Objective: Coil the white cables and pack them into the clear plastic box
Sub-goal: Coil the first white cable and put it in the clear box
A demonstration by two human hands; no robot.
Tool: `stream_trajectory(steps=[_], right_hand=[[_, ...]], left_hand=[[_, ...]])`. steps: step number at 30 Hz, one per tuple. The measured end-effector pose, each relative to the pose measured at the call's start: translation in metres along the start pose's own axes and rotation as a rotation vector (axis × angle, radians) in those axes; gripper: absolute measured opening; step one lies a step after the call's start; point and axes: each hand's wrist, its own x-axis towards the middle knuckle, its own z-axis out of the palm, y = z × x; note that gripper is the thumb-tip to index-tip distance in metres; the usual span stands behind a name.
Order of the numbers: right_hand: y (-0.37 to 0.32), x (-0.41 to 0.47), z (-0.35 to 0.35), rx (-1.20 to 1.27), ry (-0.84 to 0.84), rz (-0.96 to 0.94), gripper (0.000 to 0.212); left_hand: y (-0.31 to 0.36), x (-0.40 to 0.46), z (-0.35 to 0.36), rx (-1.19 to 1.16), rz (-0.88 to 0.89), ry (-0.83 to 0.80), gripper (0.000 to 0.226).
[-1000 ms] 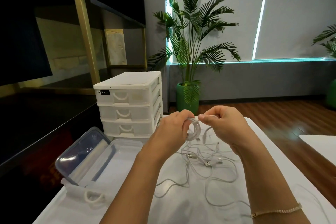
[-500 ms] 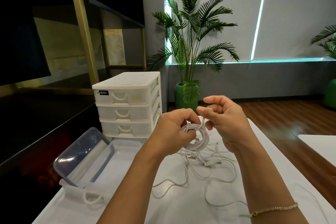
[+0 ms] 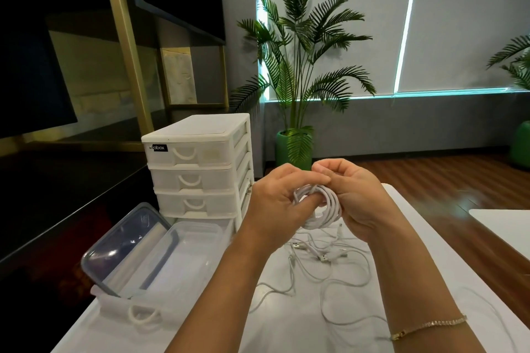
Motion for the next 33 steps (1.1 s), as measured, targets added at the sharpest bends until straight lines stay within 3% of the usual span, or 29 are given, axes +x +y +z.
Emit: stream_trajectory(steps=[4, 8, 13, 18, 25, 33], right_hand=[[-0.001, -0.001, 0.003, -0.104, 0.043, -0.011, 0.011], [-0.006, -0.001, 0.004, -0.232, 0.090, -0.025, 0.031], [-0.011, -0.008, 0.011, -0.565, 0.093, -0.113, 0.044], [-0.011, -0.011, 0.017, -0.736, 0.060, -0.134, 0.034], [0.000, -0.006, 0.017, -0.834, 0.142, -0.197, 0.024], [-0.005, -0.006, 0.010, -0.807, 0.103, -0.258, 0.022]], left_hand=[[-0.002, 0.000, -0.002, 0.042, 0.008, 0.071, 0.021], [-0.005, 0.002, -0.008, 0.062, -0.145, 0.166, 0.013], [-0.008, 0.001, -0.011, 0.126, -0.227, 0.244, 0.010], [-0.007, 0.001, -0.011, 0.116, -0.359, 0.243, 0.005], [-0.015, 0.005, -0.011, -0.228, -0.714, 0.079, 0.014], [-0.011, 0.008, -0.016, -0.613, -0.864, -0.012, 0.019]])
